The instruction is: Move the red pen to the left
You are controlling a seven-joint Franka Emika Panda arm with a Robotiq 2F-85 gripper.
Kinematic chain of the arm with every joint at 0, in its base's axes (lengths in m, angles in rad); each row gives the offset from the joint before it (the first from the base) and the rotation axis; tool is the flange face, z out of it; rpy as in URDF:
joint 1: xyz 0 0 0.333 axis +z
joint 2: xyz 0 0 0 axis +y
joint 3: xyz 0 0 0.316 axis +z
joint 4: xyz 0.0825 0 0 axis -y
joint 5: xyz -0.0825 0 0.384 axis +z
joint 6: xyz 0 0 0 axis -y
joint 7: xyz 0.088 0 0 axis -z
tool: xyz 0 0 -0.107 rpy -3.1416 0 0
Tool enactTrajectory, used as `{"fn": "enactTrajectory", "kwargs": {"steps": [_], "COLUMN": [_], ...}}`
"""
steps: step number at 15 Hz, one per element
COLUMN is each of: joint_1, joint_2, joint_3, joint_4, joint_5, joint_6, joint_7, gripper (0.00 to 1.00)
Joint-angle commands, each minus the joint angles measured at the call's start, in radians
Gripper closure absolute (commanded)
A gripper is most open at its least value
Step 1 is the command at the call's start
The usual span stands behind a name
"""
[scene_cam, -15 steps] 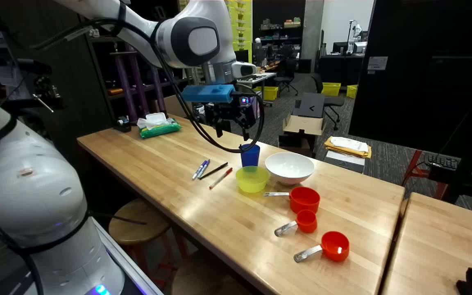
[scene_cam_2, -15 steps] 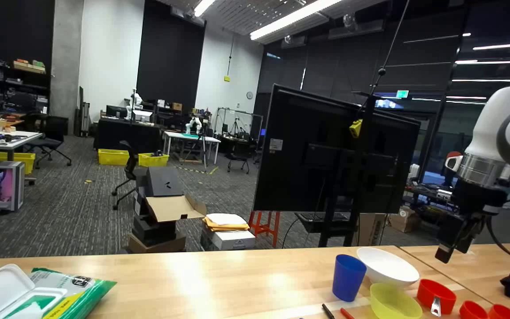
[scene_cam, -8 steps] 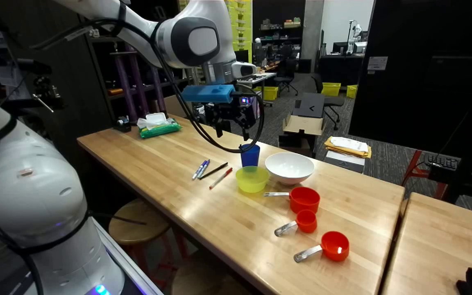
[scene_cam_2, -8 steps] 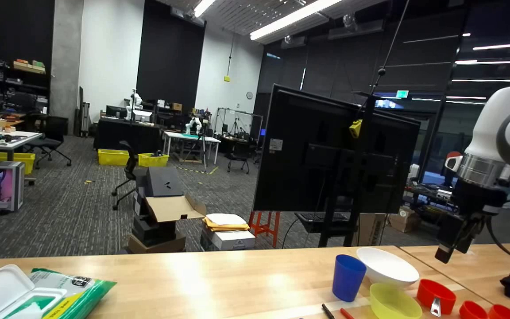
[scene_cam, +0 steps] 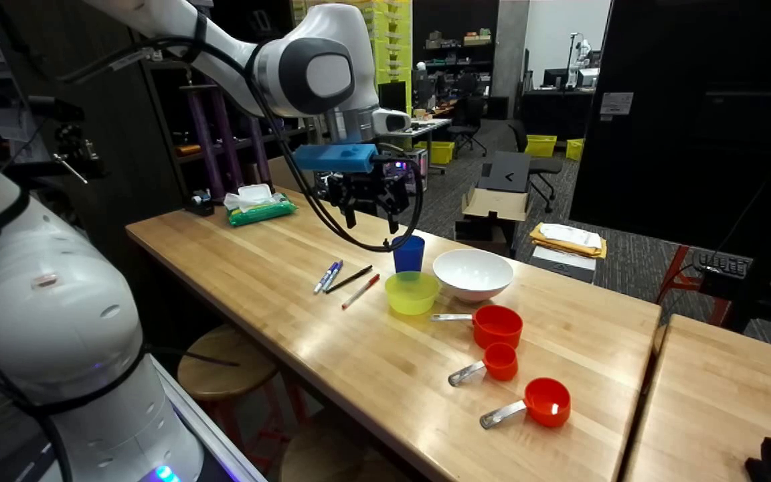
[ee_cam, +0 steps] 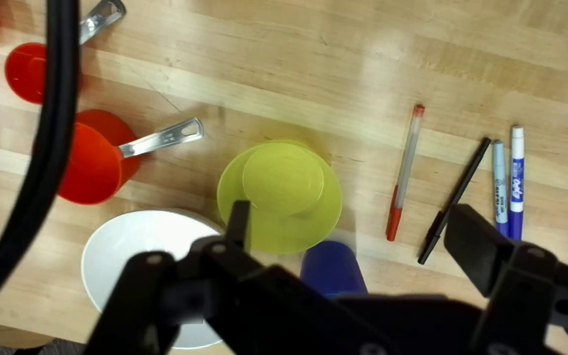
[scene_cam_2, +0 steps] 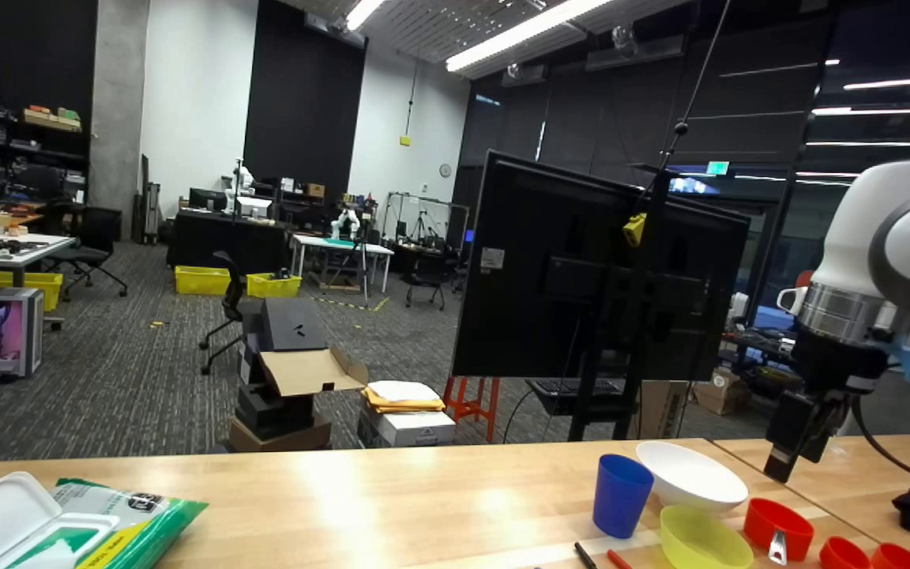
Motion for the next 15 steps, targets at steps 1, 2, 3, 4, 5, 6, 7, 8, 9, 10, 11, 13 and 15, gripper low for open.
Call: {"fn": "enactTrajectory", "kwargs": {"steps": [1, 2, 3, 4, 5, 6, 7, 8, 9, 10, 11, 13, 15], "joint_1": [0.024, 0.029, 0.034, 0.037, 0.041, 0.045, 0.051, 0.055, 0.059, 0.065, 0.071, 0.082, 0.091], "joint_2": [0.009, 0.014, 0.021, 0.029, 0.039, 0.053, 0.067, 0.082, 0.097, 0.115, 0.134, 0.173, 0.215], "joint_3": [0.03, 0.037, 0.041, 0.045, 0.044, 0.044, 0.05, 0.054, 0.058, 0.065, 0.069, 0.085, 0.098], "joint_4": [-0.018, -0.027, -0.037, -0.047, -0.063, -0.072, -0.077, -0.084, -0.09, -0.094, -0.097, -0.098, -0.089], "joint_5": [0.028, 0.033, 0.037, 0.04, 0.047, 0.055, 0.062, 0.069, 0.075, 0.08, 0.089, 0.101, 0.114], "joint_6": [0.005, 0.01, 0.018, 0.026, 0.046, 0.066, 0.079, 0.099, 0.119, 0.137, 0.158, 0.2, 0.24], "joint_7": [0.022, 0.028, 0.031, 0.032, 0.028, 0.028, 0.036, 0.04, 0.043, 0.049, 0.049, 0.068, 0.086], "gripper": [0.0, 0.0, 0.0, 0.0, 0.0, 0.0, 0.0, 0.0, 0.0, 0.0, 0.0, 0.0, 0.0]}}
